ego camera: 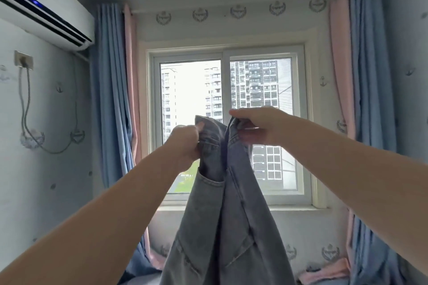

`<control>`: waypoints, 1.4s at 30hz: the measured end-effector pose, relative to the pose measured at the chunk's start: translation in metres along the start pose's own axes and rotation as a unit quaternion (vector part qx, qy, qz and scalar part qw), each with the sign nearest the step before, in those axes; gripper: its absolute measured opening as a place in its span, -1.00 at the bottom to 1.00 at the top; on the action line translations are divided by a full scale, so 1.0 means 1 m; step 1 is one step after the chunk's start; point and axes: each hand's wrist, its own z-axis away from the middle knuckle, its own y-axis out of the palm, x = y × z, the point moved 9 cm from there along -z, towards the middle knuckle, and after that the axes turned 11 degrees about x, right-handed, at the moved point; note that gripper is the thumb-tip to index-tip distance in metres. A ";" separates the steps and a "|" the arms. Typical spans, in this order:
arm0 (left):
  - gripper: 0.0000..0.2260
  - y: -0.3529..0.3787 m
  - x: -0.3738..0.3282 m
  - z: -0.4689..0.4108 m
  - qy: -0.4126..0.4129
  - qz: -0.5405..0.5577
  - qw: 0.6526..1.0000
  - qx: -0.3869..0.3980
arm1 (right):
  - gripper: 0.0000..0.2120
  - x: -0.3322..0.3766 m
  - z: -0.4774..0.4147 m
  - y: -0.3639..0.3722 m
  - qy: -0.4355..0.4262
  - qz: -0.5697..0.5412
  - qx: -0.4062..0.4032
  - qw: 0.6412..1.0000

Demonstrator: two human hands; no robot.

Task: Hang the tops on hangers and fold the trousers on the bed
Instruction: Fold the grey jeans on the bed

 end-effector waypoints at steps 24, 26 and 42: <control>-0.64 -0.036 -0.009 0.027 0.083 -0.015 0.996 0.031 | 0.06 -0.060 0.054 -0.037 -0.067 0.153 -0.226 0.960; -0.64 -0.049 -0.013 0.027 0.079 0.004 0.996 0.031 | -0.24 -0.111 0.053 -0.006 0.050 0.005 -0.073 0.996; -0.73 -0.122 -0.105 0.122 0.147 -0.428 0.892 0.014 | -0.76 -0.018 0.100 0.084 -0.066 0.075 -0.152 0.983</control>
